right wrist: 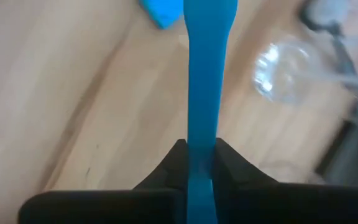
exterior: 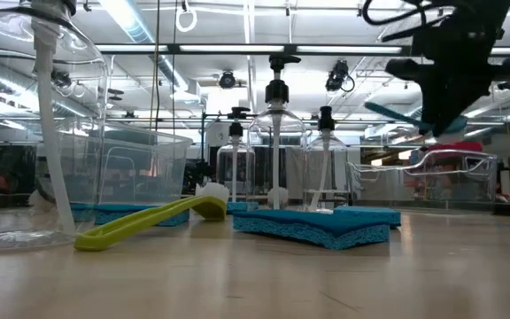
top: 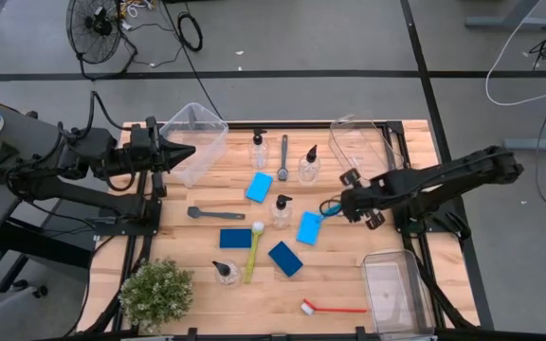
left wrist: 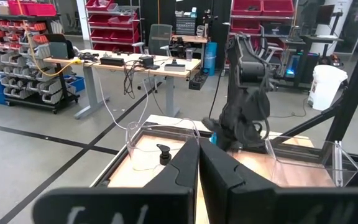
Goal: Pick & Place Kitchen Sink Supplies
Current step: Put the blue cleaning brush into the top transparent bin
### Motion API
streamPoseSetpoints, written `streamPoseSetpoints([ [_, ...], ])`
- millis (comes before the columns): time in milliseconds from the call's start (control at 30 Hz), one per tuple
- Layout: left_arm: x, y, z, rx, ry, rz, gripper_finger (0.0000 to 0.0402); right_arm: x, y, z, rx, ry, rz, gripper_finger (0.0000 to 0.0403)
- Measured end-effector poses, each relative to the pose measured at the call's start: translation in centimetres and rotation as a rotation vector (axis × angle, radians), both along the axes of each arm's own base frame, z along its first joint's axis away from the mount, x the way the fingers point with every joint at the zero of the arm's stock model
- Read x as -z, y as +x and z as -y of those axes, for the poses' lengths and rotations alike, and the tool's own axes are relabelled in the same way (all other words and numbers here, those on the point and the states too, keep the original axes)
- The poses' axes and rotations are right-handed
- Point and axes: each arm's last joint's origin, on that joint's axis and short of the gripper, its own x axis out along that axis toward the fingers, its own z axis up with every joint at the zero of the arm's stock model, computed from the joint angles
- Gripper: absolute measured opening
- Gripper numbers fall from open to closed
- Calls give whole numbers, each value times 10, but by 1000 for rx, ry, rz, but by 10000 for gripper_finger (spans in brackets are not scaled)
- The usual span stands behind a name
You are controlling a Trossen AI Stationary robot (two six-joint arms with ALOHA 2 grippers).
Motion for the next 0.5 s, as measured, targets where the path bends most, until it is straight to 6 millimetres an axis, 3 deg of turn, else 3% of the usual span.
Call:
streamPoseSetpoints([
  [500, 0, 0, 0, 0, 1, 0, 16, -37, -23, 29, 496, -82, 256, 39],
])
